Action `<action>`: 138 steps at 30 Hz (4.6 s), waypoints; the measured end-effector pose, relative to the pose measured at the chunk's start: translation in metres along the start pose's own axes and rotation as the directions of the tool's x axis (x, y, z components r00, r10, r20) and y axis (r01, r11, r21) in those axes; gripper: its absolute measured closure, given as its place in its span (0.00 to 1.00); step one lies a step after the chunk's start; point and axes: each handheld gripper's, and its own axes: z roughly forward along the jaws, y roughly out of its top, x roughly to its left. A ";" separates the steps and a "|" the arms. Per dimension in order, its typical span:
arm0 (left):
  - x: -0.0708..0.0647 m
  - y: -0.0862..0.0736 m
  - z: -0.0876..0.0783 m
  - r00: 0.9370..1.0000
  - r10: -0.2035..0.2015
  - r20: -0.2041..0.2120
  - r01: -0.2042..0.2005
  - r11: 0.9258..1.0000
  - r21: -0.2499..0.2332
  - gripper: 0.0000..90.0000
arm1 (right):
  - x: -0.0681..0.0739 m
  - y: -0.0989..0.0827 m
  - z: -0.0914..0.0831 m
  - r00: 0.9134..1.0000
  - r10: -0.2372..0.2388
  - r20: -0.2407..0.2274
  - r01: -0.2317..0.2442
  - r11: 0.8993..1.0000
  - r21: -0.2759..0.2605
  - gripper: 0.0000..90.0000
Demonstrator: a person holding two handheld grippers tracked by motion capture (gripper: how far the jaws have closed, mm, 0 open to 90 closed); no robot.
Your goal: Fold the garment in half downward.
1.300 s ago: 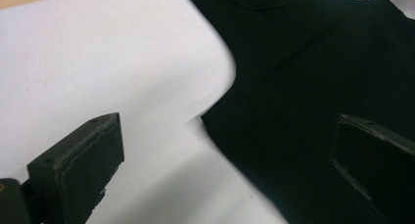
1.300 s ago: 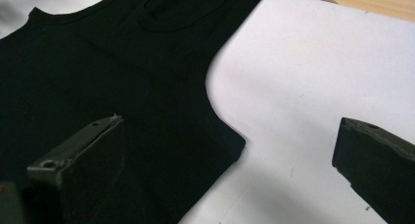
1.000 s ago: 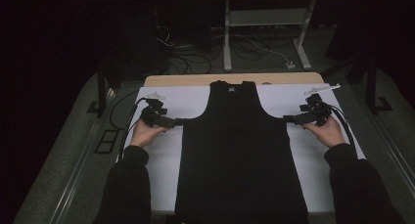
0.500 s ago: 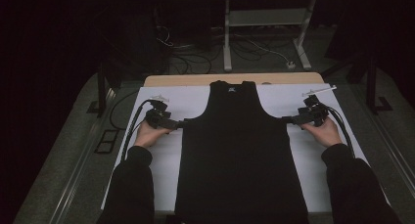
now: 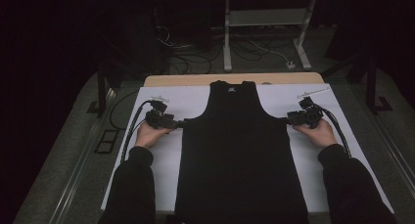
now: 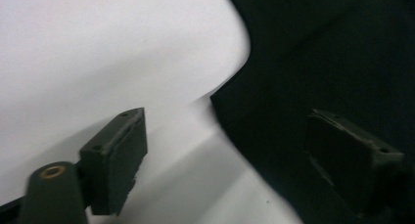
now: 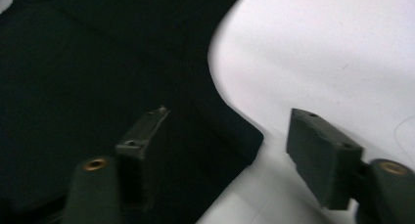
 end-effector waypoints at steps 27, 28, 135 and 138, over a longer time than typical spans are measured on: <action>-0.003 0.004 0.014 1.000 -0.013 -0.009 0.013 1.000 -0.014 0.59 | 0.002 -0.001 0.006 0.998 0.001 0.064 -0.002 1.000 0.012 0.82; -0.003 0.004 0.015 1.000 -0.009 -0.009 0.009 1.000 -0.010 0.62 | 0.002 -0.001 0.007 0.998 0.001 0.064 -0.002 1.000 0.015 0.84; -0.081 -0.058 -0.061 0.995 -0.068 0.068 0.070 0.997 -0.028 0.96 | 0.063 -0.068 -0.072 0.990 0.106 -0.090 -0.103 0.994 0.038 0.93; -0.082 -0.060 -0.061 0.995 -0.069 0.074 0.071 0.997 -0.020 0.96 | 0.064 -0.072 -0.072 0.989 0.110 -0.094 -0.105 0.993 0.055 0.93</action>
